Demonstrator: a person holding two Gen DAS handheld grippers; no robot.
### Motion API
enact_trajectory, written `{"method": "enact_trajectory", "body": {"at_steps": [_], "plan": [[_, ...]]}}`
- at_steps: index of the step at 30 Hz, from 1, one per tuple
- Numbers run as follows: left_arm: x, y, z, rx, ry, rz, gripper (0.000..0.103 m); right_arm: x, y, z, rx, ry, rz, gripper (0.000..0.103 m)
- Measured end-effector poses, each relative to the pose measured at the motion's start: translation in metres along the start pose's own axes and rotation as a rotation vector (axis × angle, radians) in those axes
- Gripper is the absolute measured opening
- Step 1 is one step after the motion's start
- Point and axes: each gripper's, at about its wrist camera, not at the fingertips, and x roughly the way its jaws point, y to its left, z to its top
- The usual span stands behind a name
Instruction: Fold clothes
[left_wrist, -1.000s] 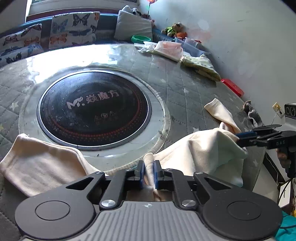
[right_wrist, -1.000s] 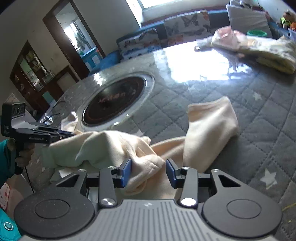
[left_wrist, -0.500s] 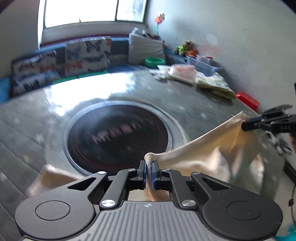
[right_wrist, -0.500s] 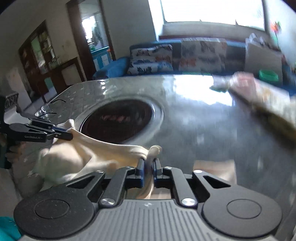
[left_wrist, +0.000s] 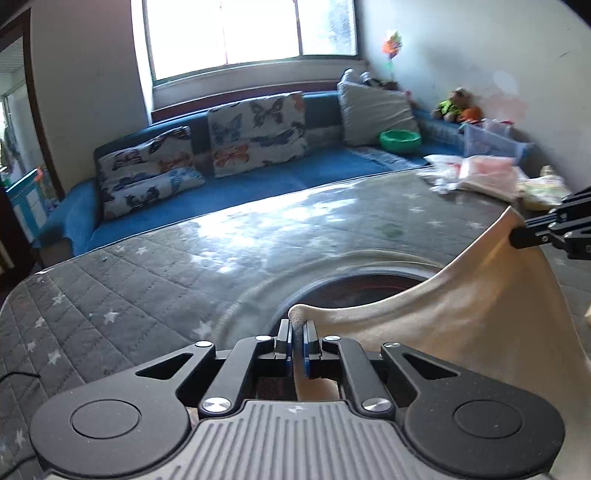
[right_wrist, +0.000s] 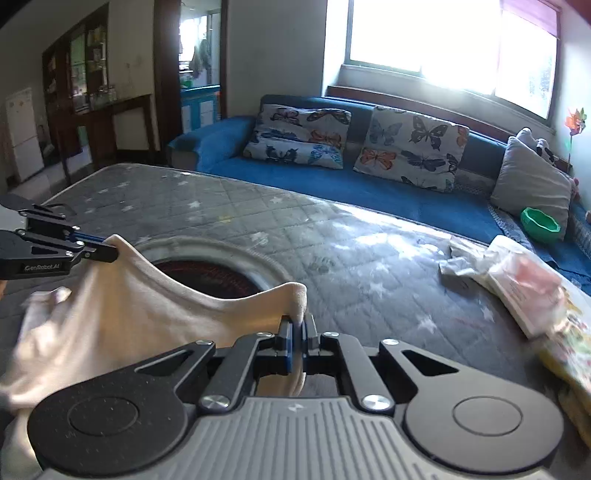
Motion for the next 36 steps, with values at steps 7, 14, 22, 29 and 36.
{"method": "enact_trajectory", "body": {"at_steps": [7, 14, 22, 29, 36], "plan": [[0.043, 0.018, 0.004, -0.081, 0.06, 0.02, 0.01, 0.064, -0.012, 0.011, 0.043, 0.079, -0.046, 0.005], [0.032, 0.032, -0.007, -0.119, 0.066, 0.035, 0.025, 0.068, -0.016, -0.001, 0.067, 0.104, -0.052, 0.015], [-0.025, 0.061, -0.048, -0.195, 0.064, 0.106, 0.041, 0.009, -0.005, -0.029, 0.014, 0.087, -0.009, 0.04], [-0.065, 0.062, -0.092, -0.196, 0.068, 0.108, 0.049, -0.05, 0.006, -0.072, 0.018, 0.056, -0.021, 0.051], [-0.068, 0.054, -0.119, -0.188, 0.103, 0.114, 0.048, -0.092, 0.028, -0.108, 0.002, 0.04, 0.02, 0.06]]}}
